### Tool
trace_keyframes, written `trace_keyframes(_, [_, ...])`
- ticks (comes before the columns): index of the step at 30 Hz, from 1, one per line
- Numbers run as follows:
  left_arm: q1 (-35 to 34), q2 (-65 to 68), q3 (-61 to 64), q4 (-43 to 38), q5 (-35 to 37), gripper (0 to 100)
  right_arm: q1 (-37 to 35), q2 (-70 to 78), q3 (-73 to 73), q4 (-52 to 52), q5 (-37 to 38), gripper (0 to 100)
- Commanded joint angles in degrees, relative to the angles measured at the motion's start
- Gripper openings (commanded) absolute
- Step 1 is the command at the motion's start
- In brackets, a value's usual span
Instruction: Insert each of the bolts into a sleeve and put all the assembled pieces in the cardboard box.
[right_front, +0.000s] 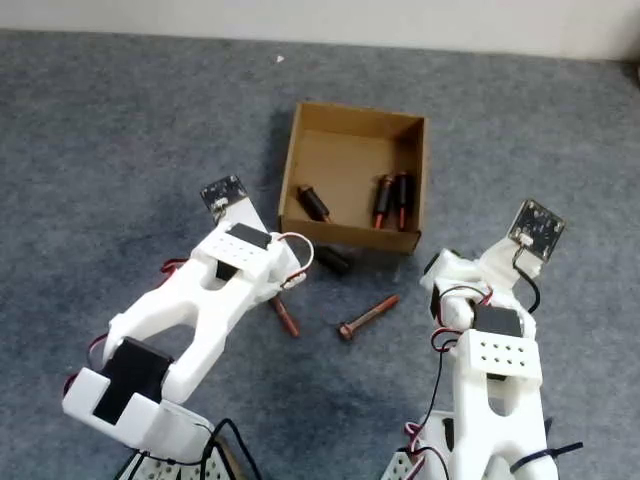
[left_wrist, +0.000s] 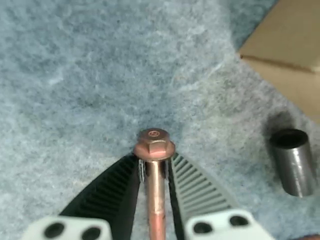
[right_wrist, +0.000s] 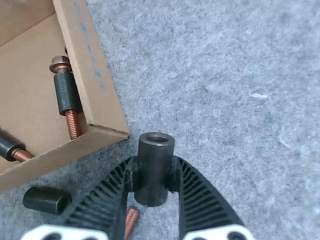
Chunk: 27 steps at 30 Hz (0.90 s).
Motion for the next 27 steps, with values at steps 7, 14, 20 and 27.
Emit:
trace_keyframes(7, [-0.7, -26.1, 7.6, 1.1, -9.1, 0, -2.6, -4.6, -3.1, 9.4, 2.3, 0.5])
trace_keyframes(14, [-0.7, -47.0, 14.5, 0.8, -18.7, 0, -8.4, -20.7, 0.4, 9.8, 3.0, 0.5])
trace_keyframes(20, [-0.7, -63.4, 24.0, -7.1, -24.4, 0, -17.5, -34.4, 6.6, 9.6, 7.6, 0.5])
trace_keyframes(27, [-0.7, -80.6, 32.3, -11.1, -28.6, 0, -24.7, -46.4, 15.1, 4.7, 15.2, 0.5])
